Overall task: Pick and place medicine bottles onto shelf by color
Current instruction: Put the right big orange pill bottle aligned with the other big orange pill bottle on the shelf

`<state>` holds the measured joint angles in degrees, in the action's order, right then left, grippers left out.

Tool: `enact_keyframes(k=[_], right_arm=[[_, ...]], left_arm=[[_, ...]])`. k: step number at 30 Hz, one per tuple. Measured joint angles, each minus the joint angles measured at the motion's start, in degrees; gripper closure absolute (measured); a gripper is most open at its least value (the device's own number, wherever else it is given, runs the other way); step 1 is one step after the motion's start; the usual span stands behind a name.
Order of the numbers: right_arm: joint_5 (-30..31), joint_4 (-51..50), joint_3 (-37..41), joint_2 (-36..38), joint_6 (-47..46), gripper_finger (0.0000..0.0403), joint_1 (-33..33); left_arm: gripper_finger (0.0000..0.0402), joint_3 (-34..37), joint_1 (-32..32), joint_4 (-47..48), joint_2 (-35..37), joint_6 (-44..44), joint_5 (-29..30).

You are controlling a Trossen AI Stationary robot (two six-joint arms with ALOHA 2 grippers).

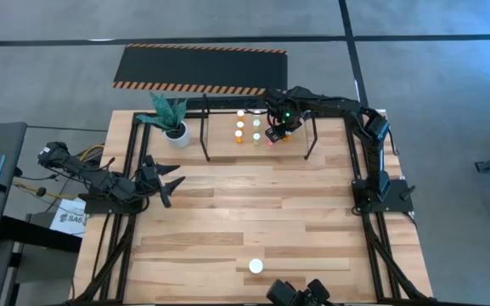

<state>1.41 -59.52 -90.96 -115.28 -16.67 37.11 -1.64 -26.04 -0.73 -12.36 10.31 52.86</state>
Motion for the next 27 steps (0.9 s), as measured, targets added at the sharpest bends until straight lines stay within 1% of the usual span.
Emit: enact_keyframes(k=[27], right_arm=[[0.48,1.43,0.06,0.06,-3.96,0.0179,1.67]], left_arm=[[0.0193,-0.01,0.00,0.00,-0.02,0.00,0.00]])
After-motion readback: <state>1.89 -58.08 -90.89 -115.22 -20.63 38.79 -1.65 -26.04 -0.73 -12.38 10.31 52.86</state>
